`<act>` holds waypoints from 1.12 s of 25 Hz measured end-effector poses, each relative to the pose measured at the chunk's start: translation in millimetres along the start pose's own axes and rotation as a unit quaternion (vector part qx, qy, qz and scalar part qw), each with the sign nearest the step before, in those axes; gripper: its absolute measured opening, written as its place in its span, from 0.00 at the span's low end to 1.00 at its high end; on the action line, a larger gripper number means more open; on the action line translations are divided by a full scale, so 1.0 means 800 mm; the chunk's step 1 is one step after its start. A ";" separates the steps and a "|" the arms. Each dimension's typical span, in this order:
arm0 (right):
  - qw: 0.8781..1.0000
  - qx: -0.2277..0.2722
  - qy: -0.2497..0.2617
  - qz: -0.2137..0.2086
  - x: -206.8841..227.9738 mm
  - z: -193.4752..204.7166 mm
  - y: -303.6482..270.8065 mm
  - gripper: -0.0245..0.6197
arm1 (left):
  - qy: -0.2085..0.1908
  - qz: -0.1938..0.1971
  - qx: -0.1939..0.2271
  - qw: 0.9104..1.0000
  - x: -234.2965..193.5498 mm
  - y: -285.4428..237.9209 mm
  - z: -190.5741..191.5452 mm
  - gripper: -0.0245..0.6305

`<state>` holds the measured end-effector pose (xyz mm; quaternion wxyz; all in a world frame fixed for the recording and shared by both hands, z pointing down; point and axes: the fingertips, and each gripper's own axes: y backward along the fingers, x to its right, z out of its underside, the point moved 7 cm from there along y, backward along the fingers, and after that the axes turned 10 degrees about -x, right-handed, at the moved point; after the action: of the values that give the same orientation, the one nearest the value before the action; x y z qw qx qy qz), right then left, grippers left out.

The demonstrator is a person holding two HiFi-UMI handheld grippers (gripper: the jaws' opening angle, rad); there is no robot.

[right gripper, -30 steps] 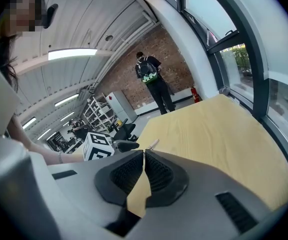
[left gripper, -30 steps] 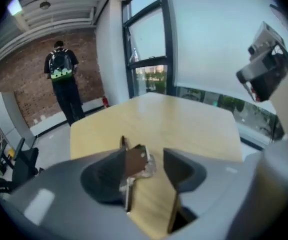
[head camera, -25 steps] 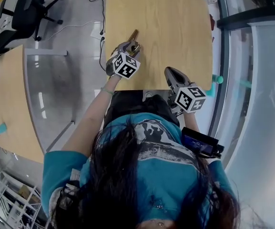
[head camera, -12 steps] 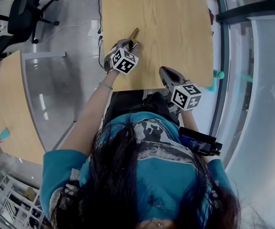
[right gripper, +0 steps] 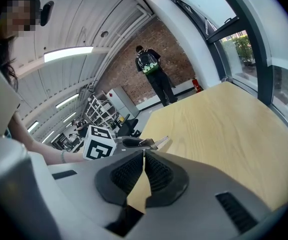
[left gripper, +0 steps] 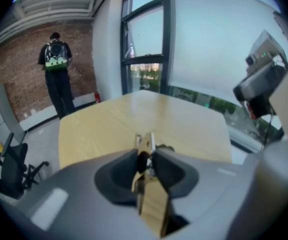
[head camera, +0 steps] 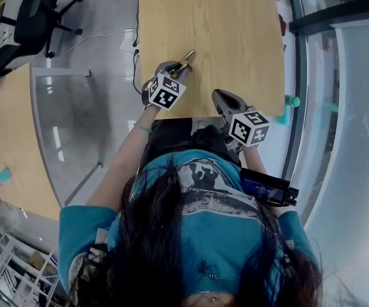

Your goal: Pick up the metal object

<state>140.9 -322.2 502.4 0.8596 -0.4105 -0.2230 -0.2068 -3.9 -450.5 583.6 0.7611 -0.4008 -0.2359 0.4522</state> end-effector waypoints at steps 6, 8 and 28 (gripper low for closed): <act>1.000 -0.003 0.018 -0.022 0.002 0.014 0.018 0.07 | 0.026 0.003 0.027 0.999 0.048 0.033 -0.001 0.18; 0.999 -0.003 0.025 -0.030 0.002 0.021 0.026 0.07 | 0.031 0.002 0.039 0.999 0.065 0.048 -0.003 0.18; 0.990 -0.045 0.071 -0.109 -0.002 0.159 0.119 0.07 | 0.095 -0.057 0.108 0.988 0.279 0.173 0.038 0.18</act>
<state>163.6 -165.8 514.8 0.8263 -0.4060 -0.1952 -0.3380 12.3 -205.3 485.7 0.8433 -0.3429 -0.1349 0.3912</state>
